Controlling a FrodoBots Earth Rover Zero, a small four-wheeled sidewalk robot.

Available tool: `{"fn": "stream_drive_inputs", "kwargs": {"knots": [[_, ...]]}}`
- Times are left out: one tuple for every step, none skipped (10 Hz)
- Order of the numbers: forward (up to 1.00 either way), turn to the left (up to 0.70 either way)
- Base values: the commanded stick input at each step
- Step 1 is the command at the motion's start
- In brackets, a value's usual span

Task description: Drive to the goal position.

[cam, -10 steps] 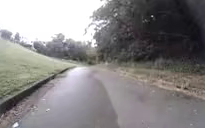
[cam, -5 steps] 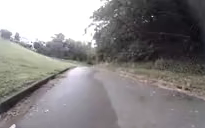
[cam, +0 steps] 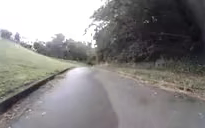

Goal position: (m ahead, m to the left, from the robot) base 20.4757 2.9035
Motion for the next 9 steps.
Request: {"fn": "stream_drive_inputs", "kwargs": {"knots": [[0.7, 0.0], [0.7, 0.0], [0.7, 0.0], [0.7, 0.0], [0.7, 0.0], [0.7, 0.0], [0.7, 0.0], [0.7, 0.0], [0.7, 0.0]]}}
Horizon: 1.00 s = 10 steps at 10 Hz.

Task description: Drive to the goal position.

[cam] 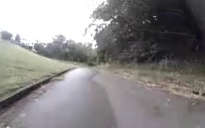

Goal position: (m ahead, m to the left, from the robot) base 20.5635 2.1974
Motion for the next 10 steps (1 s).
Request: {"fn": "stream_drive_inputs", "kwargs": {"knots": [[0.7, 0.0], [0.7, 0.0], [0.7, 0.0], [0.7, 0.0], [0.7, 0.0], [0.7, 0.0], [0.7, 0.0], [0.7, 0.0], [0.7, 0.0], [0.65, 0.0]]}}
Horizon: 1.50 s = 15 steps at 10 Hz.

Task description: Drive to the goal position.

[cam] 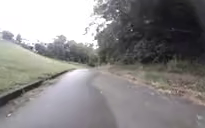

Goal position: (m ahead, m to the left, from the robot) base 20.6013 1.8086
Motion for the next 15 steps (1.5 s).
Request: {"fn": "stream_drive_inputs", "kwargs": {"knots": [[0.68, 0.0], [0.7, 0.0], [0.7, 0.01], [0.7, 0.02], [0.7, 0.03], [0.7, 0.03], [0.7, 0.03], [0.7, 0.03], [0.7, 0.27], [0.7, 0.21], [0.7, 0.15], [0.7, 0.1], [0.7, 0.07], [0.7, 0.12], [0.7, 0.17]]}}
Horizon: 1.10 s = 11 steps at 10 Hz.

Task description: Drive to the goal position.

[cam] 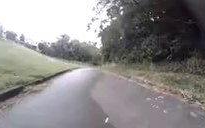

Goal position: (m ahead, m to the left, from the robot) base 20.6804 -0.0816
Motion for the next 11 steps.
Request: {"fn": "stream_drive_inputs", "kwargs": {"knots": [[0.7, 0.14], [0.7, 0.1], [0.7, 0.24], [0.7, 0.25], [0.7, 0.24], [0.7, 0.27], [0.7, 0.17], [0.7, 0.09], [0.7, 0.01], [0.7, 0.0], [0.7, 0.0]]}}
